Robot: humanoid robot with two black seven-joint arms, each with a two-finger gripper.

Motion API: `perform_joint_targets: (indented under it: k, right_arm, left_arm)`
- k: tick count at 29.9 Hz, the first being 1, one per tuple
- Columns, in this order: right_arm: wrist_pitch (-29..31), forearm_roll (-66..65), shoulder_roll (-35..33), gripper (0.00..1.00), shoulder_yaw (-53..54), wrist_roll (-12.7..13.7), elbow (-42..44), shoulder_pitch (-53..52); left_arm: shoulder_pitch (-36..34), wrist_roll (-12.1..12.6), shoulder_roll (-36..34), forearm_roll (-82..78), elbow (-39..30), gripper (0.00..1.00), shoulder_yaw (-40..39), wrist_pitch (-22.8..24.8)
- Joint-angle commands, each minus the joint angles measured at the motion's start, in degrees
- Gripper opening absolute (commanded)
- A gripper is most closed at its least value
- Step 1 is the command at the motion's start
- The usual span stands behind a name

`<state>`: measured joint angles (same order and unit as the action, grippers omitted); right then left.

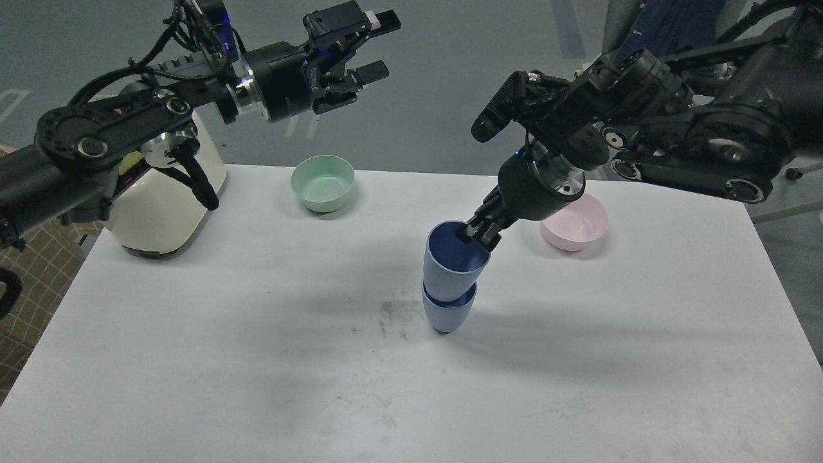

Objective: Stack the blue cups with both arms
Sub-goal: 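Drop the cup into the centered cup and raise the right gripper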

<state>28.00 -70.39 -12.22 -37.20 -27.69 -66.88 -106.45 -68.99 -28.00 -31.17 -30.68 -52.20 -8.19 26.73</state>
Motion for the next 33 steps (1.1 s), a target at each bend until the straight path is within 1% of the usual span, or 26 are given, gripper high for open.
perform_joint_targets:
  k: [1, 7, 8, 9, 10, 12, 14, 15, 17, 21, 23, 25, 26, 28, 29, 30, 32, 33]
  right_arm:
    - [0.0, -0.1, 0.1, 0.00, -0.8, 0.0, 0.1, 0.0]
    - [0.0, 0.0, 0.0, 0.00, -0.8, 0.1, 0.2, 0.0]
    - [0.0, 0.0, 0.1, 0.02, -0.8, 0.1, 0.2, 0.0]
    - [0.0, 0.0, 0.1, 0.09, -0.8, 0.1, 0.3, 0.0]
    - [0.0, 0.0, 0.1, 0.13, -0.8, 0.1, 0.3, 0.0]
    - [0.0, 0.1, 0.1, 0.28, -0.8, 0.1, 0.3, 0.0]
    - [0.0, 0.0, 0.0, 0.37, -0.8, 0.1, 0.3, 0.1]
    - [0.0, 0.1, 0.0, 0.45, -0.8, 0.1, 0.3, 0.1]
    - [0.0, 0.1, 0.0, 0.52, -0.8, 0.1, 0.3, 0.1]
    - [0.0, 0.9, -0.3, 0.58, -0.8, 0.0, 0.8, 0.1]
    - [0.0, 3.1, -0.9, 0.63, -0.6, 0.1, 1.5, -0.1]
    - [0.0, 6.2, -2.2, 0.68, 0.2, 0.1, 3.9, -0.3]
    - [0.0, 8.7, -3.3, 0.76, 0.9, 0.1, 6.0, -0.5]
    - [0.0, 11.6, -4.8, 0.87, 2.1, 0.1, 8.2, -0.4]
    - [-0.1, 15.3, -6.5, 0.94, 3.6, 0.1, 10.2, 0.2]
    - [-0.6, 17.5, -7.4, 0.95, 4.3, 0.2, 11.0, 0.5]
    - [-2.5, 27.1, -9.9, 0.96, 7.0, 0.1, 14.2, 3.7]
    - [-3.1, 29.6, -10.5, 0.96, 7.9, 0.0, 15.0, 5.1]
  left_arm:
    - [0.0, 0.0, 0.0, 0.0, 0.0, 0.91, -0.1, 0.0]
    - [0.1, 0.0, 0.0, 0.0, 0.0, 0.91, -0.1, 0.0]
    - [0.1, 0.0, -0.1, 0.0, 0.0, 0.91, -0.1, 0.0]
    - [0.1, 0.0, -0.1, 0.0, 0.0, 0.91, -0.1, 0.0]
    - [0.0, 0.0, -0.2, 0.0, 0.0, 0.91, -0.1, 0.0]
    - [0.0, 0.0, -0.3, 0.0, 0.0, 0.91, -0.1, 0.0]
    - [0.0, 0.0, -0.3, 0.0, 0.0, 0.91, -0.1, 0.0]
    - [0.0, 0.0, -0.3, 0.0, 0.0, 0.91, -0.1, 0.0]
    - [0.0, 0.0, -0.3, 0.0, 0.0, 0.91, -0.1, 0.0]
    - [0.1, 0.0, -0.3, 0.0, 0.0, 0.91, -0.1, 0.0]
    - [0.1, 0.0, -0.3, 0.0, 0.0, 0.91, -0.1, 0.0]
    - [0.2, 0.0, -0.3, 0.0, 0.3, 0.91, -0.1, -0.3]
    - [0.3, 0.0, -0.3, 0.1, 1.0, 0.91, -0.2, -0.3]
    - [0.3, 0.0, -0.2, 0.4, 2.0, 0.91, -0.2, -0.2]
    - [0.4, 0.0, 0.0, 0.6, 3.1, 0.91, -0.2, -0.2]
    - [0.4, 0.0, 0.1, 0.9, 3.8, 0.91, -0.2, -0.1]
    - [0.6, 0.0, 0.7, 1.1, 5.4, 0.91, -0.2, -0.2]
    - [0.7, 0.0, 0.8, 1.1, 5.8, 0.91, -0.2, -0.2]
